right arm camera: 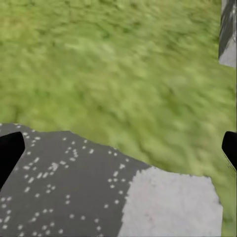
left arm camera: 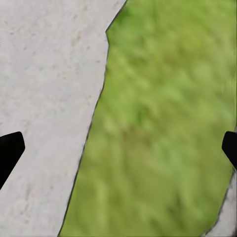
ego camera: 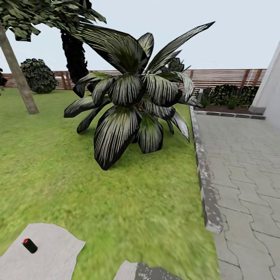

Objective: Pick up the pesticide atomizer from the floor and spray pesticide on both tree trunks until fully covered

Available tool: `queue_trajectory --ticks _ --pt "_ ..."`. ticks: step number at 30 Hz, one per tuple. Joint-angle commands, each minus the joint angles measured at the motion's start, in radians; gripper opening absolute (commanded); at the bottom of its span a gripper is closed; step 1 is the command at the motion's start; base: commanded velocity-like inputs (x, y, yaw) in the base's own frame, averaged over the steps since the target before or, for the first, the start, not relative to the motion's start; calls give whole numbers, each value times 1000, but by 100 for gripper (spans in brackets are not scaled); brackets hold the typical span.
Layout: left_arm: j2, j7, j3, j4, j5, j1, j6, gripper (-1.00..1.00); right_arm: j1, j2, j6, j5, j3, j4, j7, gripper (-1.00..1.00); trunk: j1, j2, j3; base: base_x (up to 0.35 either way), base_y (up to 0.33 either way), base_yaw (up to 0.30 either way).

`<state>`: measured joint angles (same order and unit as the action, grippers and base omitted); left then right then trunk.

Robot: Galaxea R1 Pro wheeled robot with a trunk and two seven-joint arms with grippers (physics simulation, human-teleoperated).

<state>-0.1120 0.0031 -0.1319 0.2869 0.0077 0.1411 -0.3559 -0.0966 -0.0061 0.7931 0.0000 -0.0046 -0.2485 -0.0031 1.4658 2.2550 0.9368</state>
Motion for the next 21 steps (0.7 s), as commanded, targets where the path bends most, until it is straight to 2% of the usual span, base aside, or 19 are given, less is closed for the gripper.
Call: queue_trajectory --ticks 1,21 --pt "0 0 0 0 0 0 0 100 0 0 0 0 0 0 0 100 0 0 0 300 -194 278" --pt "0 0 0 0 0 3 0 100 0 0 0 0 0 0 0 100 0 0 0 298 -194 278"
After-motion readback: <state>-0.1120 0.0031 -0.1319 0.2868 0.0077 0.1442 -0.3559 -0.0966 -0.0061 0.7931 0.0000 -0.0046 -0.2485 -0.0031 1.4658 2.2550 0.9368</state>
